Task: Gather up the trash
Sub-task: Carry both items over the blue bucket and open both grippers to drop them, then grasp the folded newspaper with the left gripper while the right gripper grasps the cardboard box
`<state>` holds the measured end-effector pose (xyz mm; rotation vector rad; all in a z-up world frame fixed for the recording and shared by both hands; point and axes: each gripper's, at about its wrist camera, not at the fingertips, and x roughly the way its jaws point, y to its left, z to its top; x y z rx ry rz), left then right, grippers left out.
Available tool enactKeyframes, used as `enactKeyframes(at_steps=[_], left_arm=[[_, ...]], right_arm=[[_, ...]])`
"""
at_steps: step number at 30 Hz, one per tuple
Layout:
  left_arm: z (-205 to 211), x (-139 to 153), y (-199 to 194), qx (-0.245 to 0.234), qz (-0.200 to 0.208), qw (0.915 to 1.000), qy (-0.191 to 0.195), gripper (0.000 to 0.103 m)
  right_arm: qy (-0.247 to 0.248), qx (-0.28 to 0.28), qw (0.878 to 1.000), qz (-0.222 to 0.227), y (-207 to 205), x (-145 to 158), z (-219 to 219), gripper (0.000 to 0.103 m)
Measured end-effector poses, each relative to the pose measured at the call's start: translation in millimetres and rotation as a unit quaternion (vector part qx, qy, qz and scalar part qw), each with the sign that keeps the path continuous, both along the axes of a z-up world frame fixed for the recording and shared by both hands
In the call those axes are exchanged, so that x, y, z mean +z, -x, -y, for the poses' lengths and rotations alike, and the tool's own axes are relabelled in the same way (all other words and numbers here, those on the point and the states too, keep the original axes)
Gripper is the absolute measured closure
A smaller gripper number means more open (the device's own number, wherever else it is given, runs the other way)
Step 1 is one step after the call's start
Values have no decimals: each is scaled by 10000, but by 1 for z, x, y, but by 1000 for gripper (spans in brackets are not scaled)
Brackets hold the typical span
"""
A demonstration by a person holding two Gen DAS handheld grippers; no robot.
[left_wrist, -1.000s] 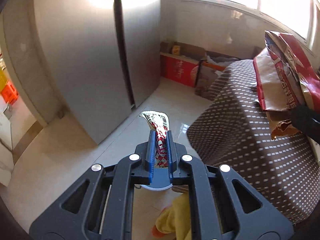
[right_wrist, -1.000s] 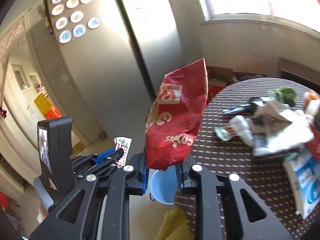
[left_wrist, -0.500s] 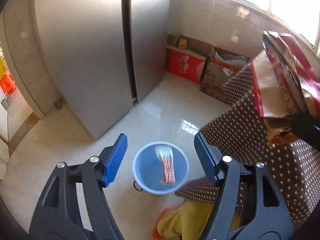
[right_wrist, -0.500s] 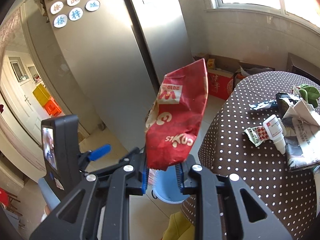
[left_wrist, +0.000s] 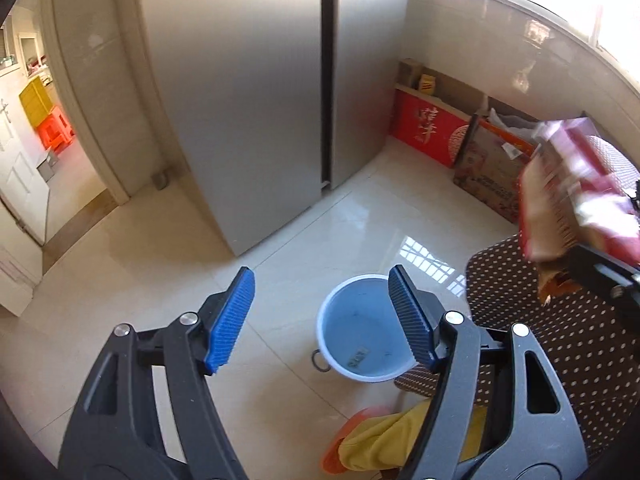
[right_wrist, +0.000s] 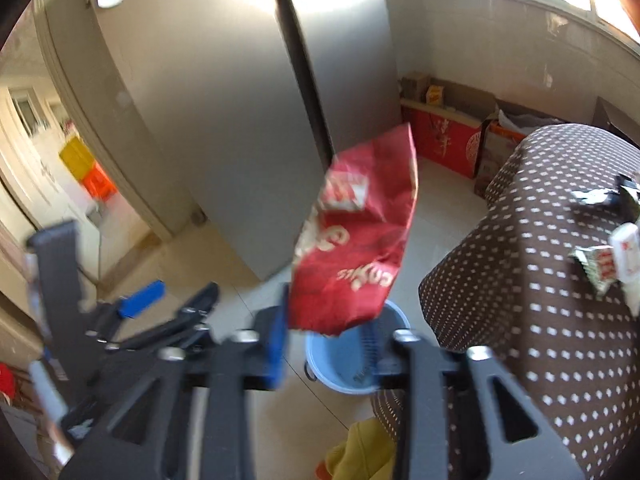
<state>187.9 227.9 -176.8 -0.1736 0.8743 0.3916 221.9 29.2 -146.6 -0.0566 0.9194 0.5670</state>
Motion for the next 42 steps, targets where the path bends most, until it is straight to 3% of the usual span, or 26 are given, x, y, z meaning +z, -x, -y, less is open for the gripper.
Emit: enactKeyframes(at_steps=[1,12,21,33,42], left_arm=[[-3,0,1,16,-8,10000,-2,34],[5,14,23,-48,86,9998,-159,34],[33,59,36,-422,635,9965,-356,34],[106,105,48,-1283,1287,9829,-286,34],[166,126,57,-2074,1606,9647,-246,30]], right_arm=[[154,-30,9999,-46,-2,-4,-4,21],[72,-55,9999,125,10,-8,9,20],[-251,-203,9978,583,32,32,47,20],[-471,-856,9875,1234,77,84,132,20],[-430,-1637,9732,1555,103,102,204,17]])
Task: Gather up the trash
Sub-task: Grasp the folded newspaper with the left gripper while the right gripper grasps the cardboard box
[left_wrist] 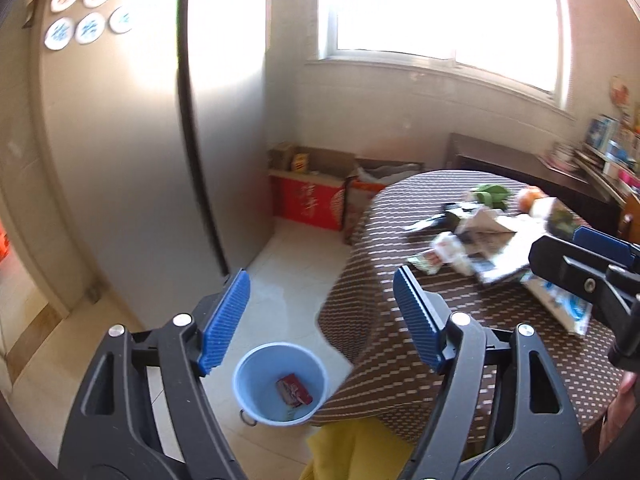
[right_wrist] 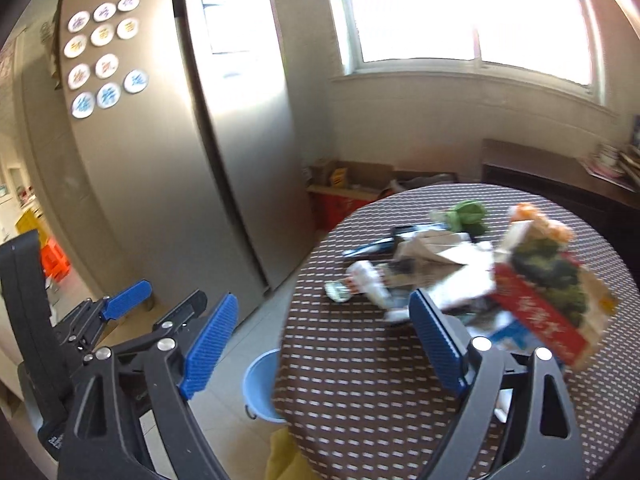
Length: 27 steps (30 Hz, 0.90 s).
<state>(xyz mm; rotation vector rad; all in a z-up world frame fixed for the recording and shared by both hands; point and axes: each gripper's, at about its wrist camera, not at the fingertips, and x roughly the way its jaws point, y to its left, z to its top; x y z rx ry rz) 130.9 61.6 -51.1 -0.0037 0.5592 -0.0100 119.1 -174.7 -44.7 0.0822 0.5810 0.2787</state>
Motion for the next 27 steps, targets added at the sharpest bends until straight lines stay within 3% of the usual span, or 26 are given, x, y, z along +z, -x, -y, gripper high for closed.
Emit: enactKeyframes(at_steps=[15,22,27], left_arm=[[97,22,8,-1198,214,9926,-35,22],[141,4,-7,-1686,-48,9855,-178,17],[169,-15,-28,-1785,-327,9825,-412,17]], right_arm=[[-150,-1305,9913,40,29,-4,113,12],[-150,-1737,9844,-235,25,-26,151,11],[-242,-1890,9805,-482,17,-41,171,11]])
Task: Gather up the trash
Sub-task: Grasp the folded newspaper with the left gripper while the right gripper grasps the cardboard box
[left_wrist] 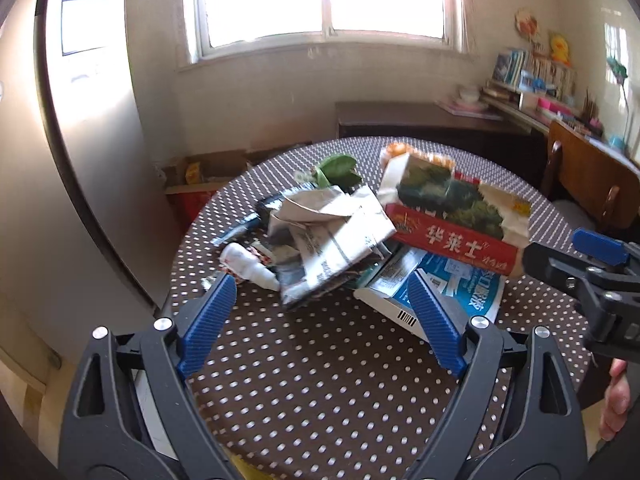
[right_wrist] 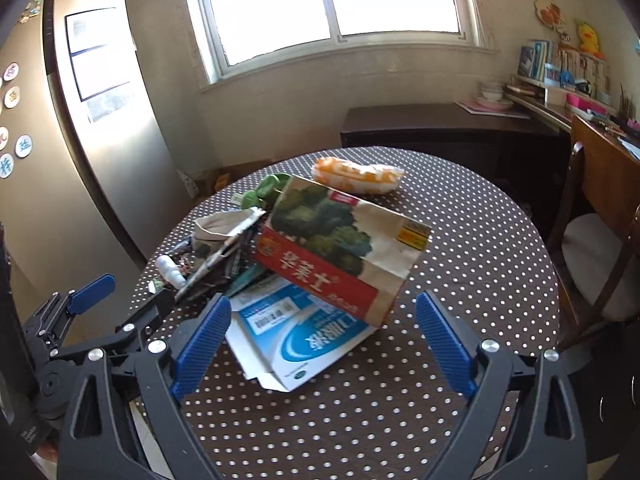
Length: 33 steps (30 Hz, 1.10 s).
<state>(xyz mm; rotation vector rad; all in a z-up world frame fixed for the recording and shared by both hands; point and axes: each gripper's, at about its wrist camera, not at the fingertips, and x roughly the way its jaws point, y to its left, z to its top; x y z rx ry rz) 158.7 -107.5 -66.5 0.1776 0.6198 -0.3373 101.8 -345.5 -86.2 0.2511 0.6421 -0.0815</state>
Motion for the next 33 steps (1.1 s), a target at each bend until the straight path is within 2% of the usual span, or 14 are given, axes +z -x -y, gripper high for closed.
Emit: enactKeyframes(at_steps=[10,13,14,15,16,18,20,25,29,33], left_arm=[[39,-35,-57,162,-476,9968,-624,17],[42,-41,-69,207,-578,9956,-704,18],[42,-42,-71,261,-590,9955,-687,24],[41,-43,-74,233,-660,9955,-633,57],[41,-43,-74,191,-688,9955,-616,67],[42,-41,-70,271,-456,9959,-737,77],[39,-37,-66,233,-328,9965,-736,81],[18,-17,-60,286,-200,9991,-251,92],[-1,-4,-55,320,-272,9990,176,93],[-11,2,-47,430,-111,9988,195,93]], right_arm=[[-111,-135,9993,-328,-24,-21,23,11],[-136,-137,9991,-377,-29,-23,27,11],[-135,-138,9991,-375,-31,-23,28,11],[-131,-132,9991,-370,-32,-23,29,11],[-121,-121,9992,-365,-33,-23,30,11],[-103,-109,9992,-361,-37,-23,31,11],[-120,-93,9992,-380,-40,-24,33,11],[-198,-95,9983,-536,-55,-31,39,11],[-203,-81,9979,-604,-72,-35,43,11],[-432,-153,9959,-775,-89,-45,49,12]])
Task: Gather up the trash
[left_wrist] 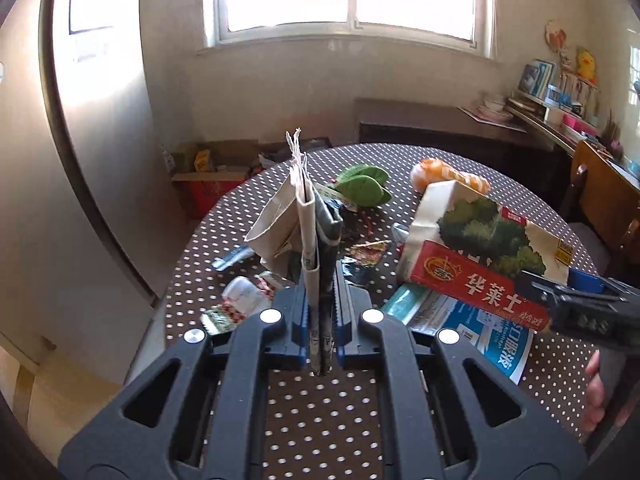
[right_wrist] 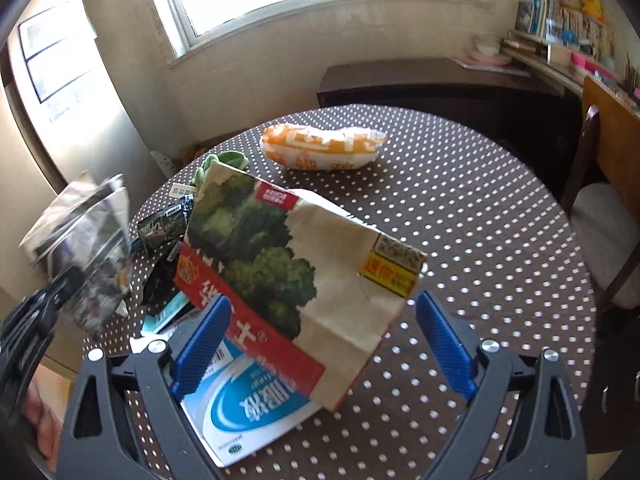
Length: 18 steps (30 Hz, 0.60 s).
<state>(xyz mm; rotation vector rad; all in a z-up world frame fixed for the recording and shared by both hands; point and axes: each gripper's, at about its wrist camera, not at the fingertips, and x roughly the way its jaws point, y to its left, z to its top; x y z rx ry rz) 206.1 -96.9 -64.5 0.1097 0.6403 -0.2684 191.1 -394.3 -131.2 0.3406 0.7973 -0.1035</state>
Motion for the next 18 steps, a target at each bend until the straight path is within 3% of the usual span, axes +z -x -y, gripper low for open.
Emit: enactKeyframes(at_steps=[1,2,3,5,7,14,18], left_arm=[[-3,1,1,11,3,10000,9,93],[-5,1,2,17,-4,10000,30,93],[-6,2,2,29,-9,10000,45,93],[-9,3,5,88,20,9999,43,93],[-9,4,5,113,65,9999,27,93],[-15,9,12,187,207,9996,108,93],[-22,14,20,210,327,9991,138,93]], right_arm=[[-55,-43,10000,-27,-2,-2,1,20],[-162,-28,9999,-9,-4,-4,1,40],[-294,-26,9995,72,-4,-4,2,45],[-572,8,9981,226,-2,-1,6,73],[-817,-20,9958,422,6,5,8,79],[-556,-3,9938,968,24,32,-6,91],[-319,31,9921,1213,36,47,-14,91]])
